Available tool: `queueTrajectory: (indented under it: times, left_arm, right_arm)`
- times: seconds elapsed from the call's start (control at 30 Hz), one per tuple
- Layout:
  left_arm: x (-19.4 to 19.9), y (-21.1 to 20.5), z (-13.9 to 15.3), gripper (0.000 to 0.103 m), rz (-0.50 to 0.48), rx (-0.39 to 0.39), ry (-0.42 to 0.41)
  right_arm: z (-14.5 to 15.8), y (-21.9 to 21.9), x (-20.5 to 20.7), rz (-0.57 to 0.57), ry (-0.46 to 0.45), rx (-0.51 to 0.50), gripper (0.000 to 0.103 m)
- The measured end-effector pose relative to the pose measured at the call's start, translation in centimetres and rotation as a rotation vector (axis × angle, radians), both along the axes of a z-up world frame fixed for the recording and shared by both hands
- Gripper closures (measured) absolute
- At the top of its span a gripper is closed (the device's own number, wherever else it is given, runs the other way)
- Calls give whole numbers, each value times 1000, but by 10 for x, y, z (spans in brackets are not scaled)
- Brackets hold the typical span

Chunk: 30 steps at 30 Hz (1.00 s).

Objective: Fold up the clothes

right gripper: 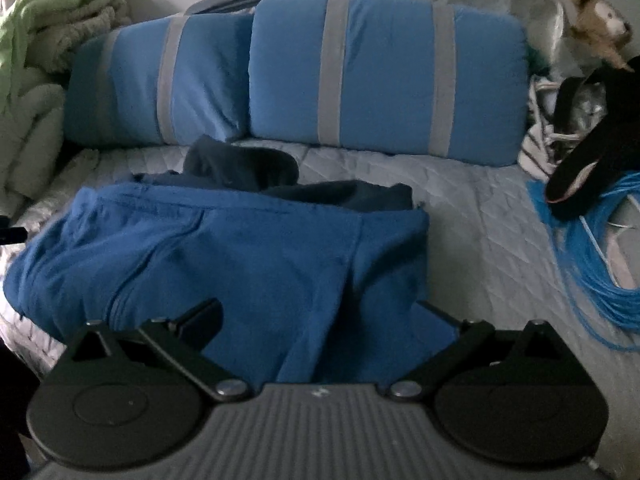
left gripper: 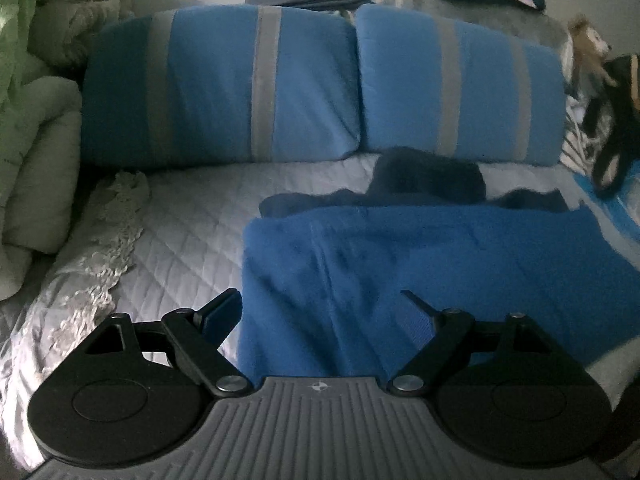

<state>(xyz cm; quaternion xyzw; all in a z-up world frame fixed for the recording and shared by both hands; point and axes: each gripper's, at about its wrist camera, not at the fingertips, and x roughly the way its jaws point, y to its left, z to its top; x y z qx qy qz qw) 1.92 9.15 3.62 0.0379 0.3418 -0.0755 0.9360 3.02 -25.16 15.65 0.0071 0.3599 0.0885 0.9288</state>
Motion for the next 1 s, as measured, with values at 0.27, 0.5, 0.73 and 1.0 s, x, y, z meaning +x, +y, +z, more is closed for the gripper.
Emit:
queueTrajectory:
  times: [0.27, 0.5, 0.73, 1.0]
  left_arm:
    - [56, 17, 5, 19, -37, -10, 57]
    - [118, 28, -6, 19, -94, -121, 126]
    - [155, 63, -36, 19, -117, -323, 157]
    - [166, 89, -57, 20, -178, -395, 150]
  right_arm:
    - [-2, -24, 59, 112, 49, 23, 0]
    - [-17, -46, 119, 119, 120, 47, 0]
    - [-39, -69, 153, 146, 109, 151, 0]
    - [-57, -94, 165, 161, 109, 268, 0]
